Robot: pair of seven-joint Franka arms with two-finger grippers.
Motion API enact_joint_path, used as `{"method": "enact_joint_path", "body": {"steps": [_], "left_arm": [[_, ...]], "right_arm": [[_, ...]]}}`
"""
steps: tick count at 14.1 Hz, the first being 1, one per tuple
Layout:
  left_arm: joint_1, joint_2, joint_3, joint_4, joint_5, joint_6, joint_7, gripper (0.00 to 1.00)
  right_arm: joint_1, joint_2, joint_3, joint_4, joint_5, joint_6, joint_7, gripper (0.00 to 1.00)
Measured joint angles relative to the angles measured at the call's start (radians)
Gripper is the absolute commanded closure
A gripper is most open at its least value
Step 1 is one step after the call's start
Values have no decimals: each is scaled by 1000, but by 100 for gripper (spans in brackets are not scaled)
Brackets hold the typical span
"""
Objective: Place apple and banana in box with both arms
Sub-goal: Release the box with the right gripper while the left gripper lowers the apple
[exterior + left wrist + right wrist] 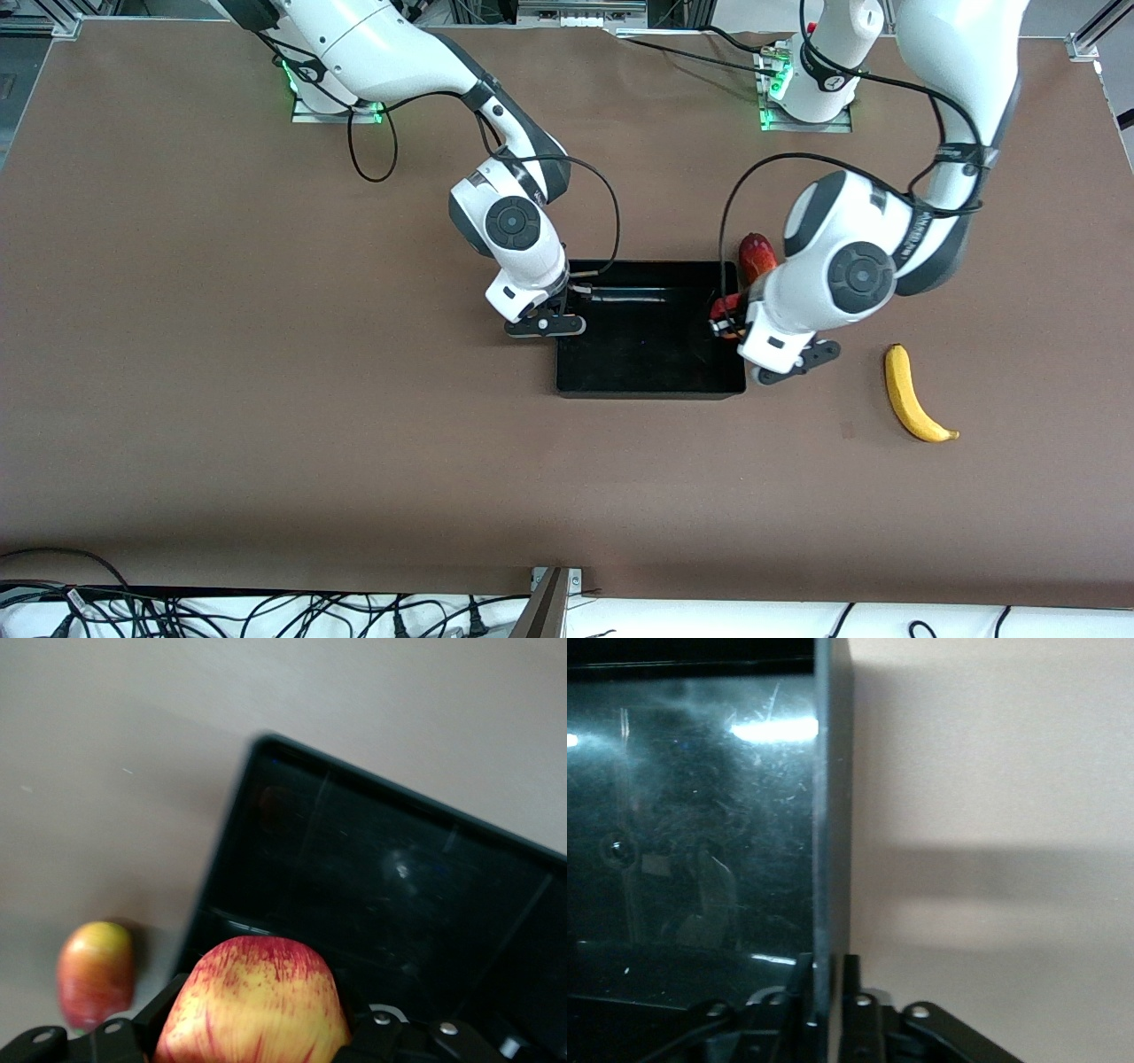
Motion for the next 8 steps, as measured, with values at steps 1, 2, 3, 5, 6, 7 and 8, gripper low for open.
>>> {"method": "enact_joint_path", "body": {"steps": [1, 2, 3, 5, 6, 7, 8], "left_arm": [[-9, 11, -21, -1, 2, 19, -15, 100], [-18, 25, -42, -3, 11, 45, -39, 100], [-25, 41, -61, -6, 32, 74, -72, 100], [-39, 82, -95, -17, 87, 133, -151, 100], [-47, 101, -102, -26, 105, 157, -182, 100], [-53, 116, -108, -37, 117, 179, -207, 100], [-60, 128, -111, -47, 122, 202, -231, 100]], "right_arm": [[4, 0, 0, 4, 0, 1, 0, 0], [4, -1, 0, 10, 0, 1, 0, 0], [2, -5, -5, 17, 0, -2, 0, 0], [-29, -31, -19, 35, 3, -58, 0, 0], [-59, -54, -20, 42, 4, -102, -4, 0], [-92, -81, -21, 46, 4, -147, -15, 0], [-124, -111, -21, 48, 6, -191, -27, 0]]}}
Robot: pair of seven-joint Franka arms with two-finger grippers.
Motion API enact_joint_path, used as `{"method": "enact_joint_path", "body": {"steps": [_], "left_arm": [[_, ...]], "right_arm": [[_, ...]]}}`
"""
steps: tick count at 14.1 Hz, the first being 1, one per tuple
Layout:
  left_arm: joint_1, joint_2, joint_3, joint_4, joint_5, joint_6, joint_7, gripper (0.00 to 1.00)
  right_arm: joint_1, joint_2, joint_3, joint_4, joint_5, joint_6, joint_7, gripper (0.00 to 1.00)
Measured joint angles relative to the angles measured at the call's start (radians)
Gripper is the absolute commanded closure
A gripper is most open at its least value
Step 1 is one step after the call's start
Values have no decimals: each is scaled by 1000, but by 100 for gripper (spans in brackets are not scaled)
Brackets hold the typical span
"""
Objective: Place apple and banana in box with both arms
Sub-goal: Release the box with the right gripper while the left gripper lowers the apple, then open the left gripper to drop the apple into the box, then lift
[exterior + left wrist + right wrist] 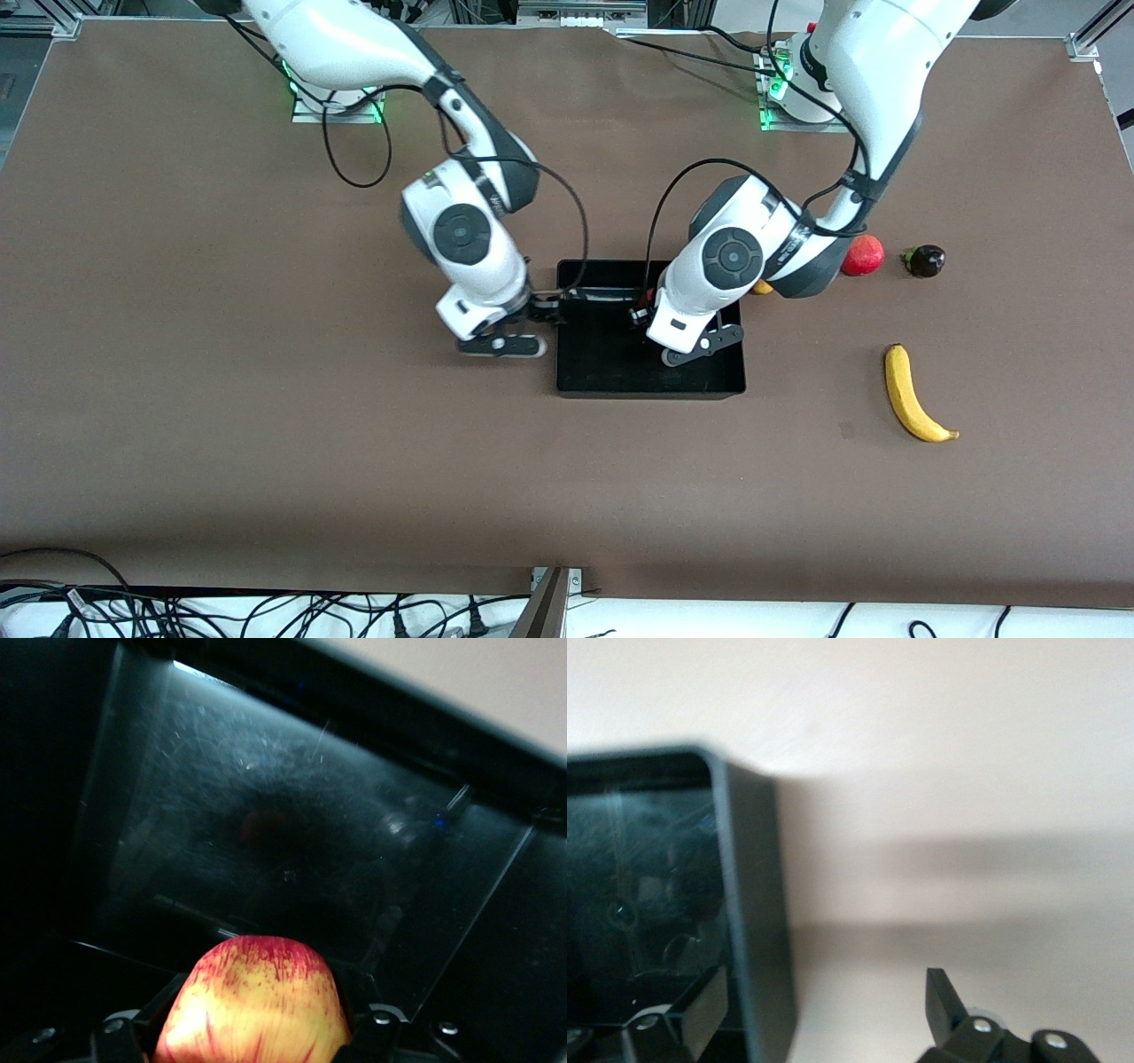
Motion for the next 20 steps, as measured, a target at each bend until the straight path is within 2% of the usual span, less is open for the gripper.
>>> {"method": "enact_joint_path", "body": {"steps": [4, 7, 12, 16, 17, 18, 19, 20], "left_arm": [[-23, 43, -19, -34, 77, 89, -137, 100], [-39, 58, -35, -69, 102, 106, -169, 100], [-52, 70, -65, -91, 120, 113, -177, 100], [-56, 99, -67, -95, 163, 139, -179, 100], [-57, 111, -67, -97, 181, 152, -182, 87], [-57, 122, -67, -97, 200, 162, -187, 17], [-56, 129, -68, -97, 216, 169, -188, 0], [-56, 129, -70, -97, 225, 169, -189, 0]], "right_arm": [[-94, -101, -1, 1, 4, -128, -13, 0], [-155, -159, -20, 1, 4, -221, -138, 0], [-226, -275, -161, 3, 4, -421, -433, 0], [-230, -383, -315, 4, 4, -590, -625, 0], [-233, -409, -351, 8, 5, -625, -679, 0], [-237, -430, -376, 14, 5, -657, -719, 0], [-245, -447, -384, 20, 5, -679, -740, 0], [-259, -456, -380, 22, 5, -688, -749, 0]]}}
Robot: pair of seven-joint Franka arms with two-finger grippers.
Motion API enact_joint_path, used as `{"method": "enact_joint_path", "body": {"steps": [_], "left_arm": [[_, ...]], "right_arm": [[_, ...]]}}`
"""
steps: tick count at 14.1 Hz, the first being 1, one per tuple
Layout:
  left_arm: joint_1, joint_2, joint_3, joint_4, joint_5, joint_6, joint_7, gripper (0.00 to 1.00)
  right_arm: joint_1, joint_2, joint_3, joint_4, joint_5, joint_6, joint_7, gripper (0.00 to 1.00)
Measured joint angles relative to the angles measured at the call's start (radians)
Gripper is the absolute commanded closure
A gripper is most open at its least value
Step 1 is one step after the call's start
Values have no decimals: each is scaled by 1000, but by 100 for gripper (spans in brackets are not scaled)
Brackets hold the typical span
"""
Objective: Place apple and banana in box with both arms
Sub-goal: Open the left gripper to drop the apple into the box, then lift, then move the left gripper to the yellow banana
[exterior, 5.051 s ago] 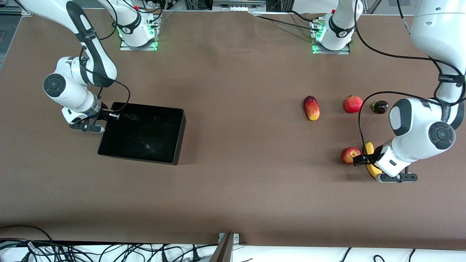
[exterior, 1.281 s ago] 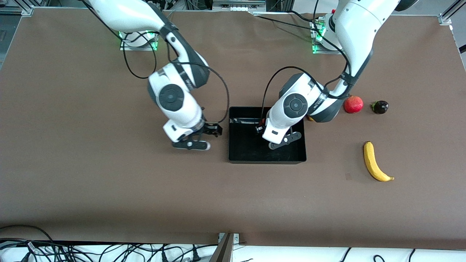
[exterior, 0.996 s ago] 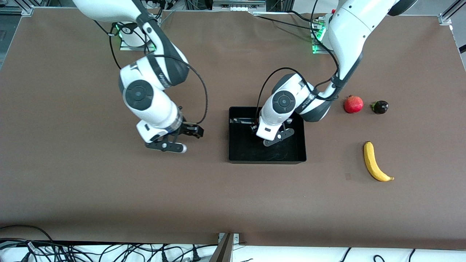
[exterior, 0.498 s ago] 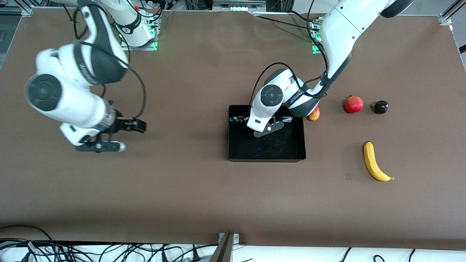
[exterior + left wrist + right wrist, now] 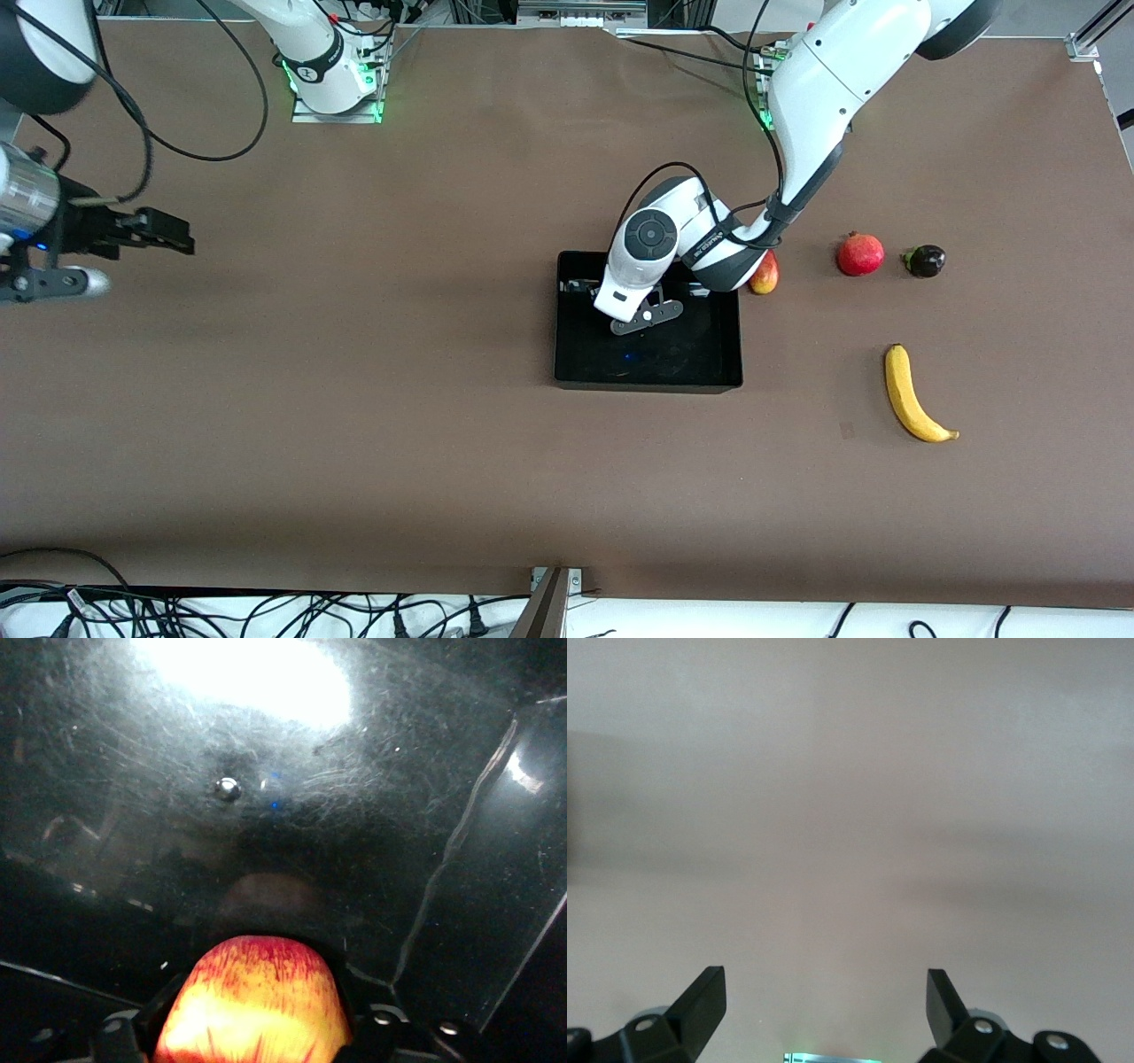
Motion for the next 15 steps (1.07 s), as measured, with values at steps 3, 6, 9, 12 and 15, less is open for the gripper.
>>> {"method": "enact_joint_path", "body": {"steps": [3, 6, 9, 12, 15], "left_arm": [[3, -1, -1, 5, 6, -26, -6, 0], [42, -32, -24, 87, -10, -211, -4, 0], [122, -119, -50, 183, -77, -382, 52, 0], [217, -204, -50, 225, -114, -488, 176, 0], [334, -248, -39, 227, -117, -542, 349, 0]], "right_arm": [[-109, -9, 101, -13, -16, -11, -15, 0], [-221, -71, 201, -95, -24, -10, -16, 0], [-290, -167, 268, -213, -51, 106, -28, 0], [-298, -204, 282, -249, -101, 150, -28, 0], [-305, -203, 281, -239, -111, 165, -29, 0]]}}
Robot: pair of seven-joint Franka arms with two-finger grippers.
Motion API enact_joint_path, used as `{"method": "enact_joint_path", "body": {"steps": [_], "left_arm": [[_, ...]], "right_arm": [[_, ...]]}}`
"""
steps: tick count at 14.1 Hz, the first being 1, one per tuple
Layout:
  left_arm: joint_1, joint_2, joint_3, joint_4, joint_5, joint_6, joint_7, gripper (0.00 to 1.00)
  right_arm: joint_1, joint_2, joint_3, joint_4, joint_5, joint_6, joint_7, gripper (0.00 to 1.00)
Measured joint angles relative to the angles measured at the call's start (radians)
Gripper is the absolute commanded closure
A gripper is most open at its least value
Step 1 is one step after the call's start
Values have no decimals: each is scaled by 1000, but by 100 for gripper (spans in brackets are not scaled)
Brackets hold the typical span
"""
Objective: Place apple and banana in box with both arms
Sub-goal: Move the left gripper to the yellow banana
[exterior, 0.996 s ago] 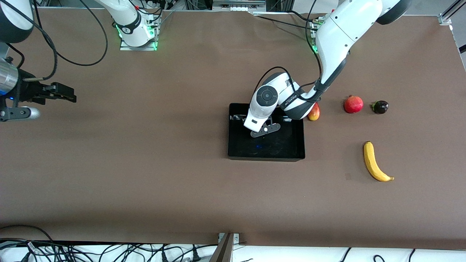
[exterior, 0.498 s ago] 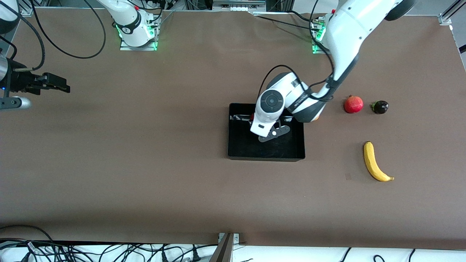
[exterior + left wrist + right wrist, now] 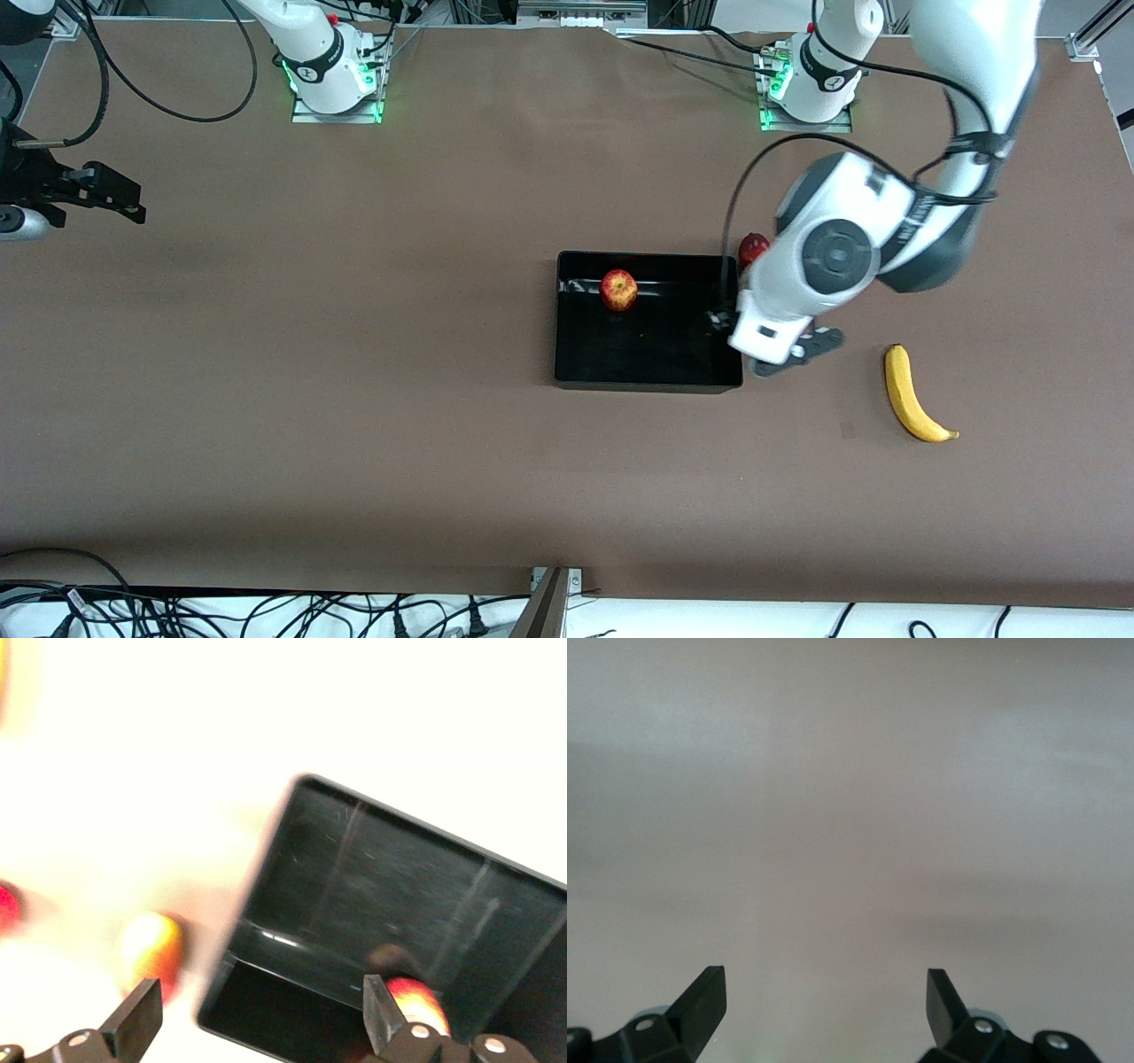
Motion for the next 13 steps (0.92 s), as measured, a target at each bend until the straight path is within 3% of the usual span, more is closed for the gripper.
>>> {"method": "enact_joint_path", "body": {"steps": [3, 7, 13], "left_arm": [[125, -9, 42, 0, 1, -10, 227, 0], [200, -5, 172, -2, 1, 7, 527, 0], [223, 104, 207, -2, 67, 179, 633, 0]], "right_arm": [[0, 3, 1, 11, -1, 3, 0, 0], [-1, 6, 1, 12, -1, 3, 0, 0], [-3, 7, 1, 12, -1, 3, 0, 0]]}}
